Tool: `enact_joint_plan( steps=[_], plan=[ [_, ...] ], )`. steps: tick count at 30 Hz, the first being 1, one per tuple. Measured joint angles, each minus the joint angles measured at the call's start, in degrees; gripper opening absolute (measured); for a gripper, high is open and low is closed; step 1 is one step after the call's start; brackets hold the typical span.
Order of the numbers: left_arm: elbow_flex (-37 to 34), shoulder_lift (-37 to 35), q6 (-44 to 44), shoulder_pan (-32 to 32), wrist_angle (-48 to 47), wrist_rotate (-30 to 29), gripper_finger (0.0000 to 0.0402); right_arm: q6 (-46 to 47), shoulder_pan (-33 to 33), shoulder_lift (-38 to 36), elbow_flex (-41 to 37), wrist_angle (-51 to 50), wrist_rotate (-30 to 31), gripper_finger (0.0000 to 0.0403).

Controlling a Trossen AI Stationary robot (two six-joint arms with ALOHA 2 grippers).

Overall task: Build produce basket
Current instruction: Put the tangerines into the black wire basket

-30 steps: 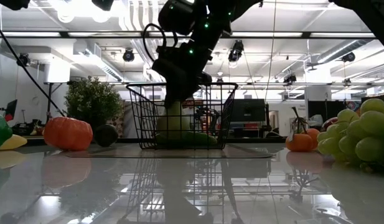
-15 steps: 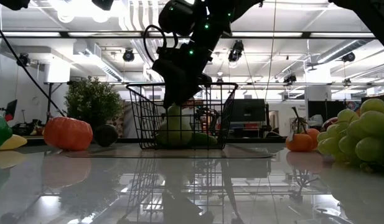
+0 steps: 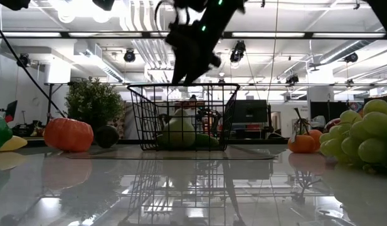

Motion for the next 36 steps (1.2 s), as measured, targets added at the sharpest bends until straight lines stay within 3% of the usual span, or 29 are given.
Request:
enact_joint_plan(
  steps=[11,24,36],
  plan=[
    [-0.1,0.4,-2.8,0.0,0.2,0.0,0.0212,2.5,7.9,-14.2,-4.0,-9.7,-0.1,0.0244],
    [-0.2,2.7,-2.8,0.0,2.7,0.0,0.0212,22.9,16.8,-31.6,-23.9,-9.5,-0.1,0.0244],
    [-0.3,2.6,-2.8,0.0,2.8,0.0,0.0212,34.7,16.2,-36.5,-43.4,-9.5,4.7,0.0244]
  ],
)
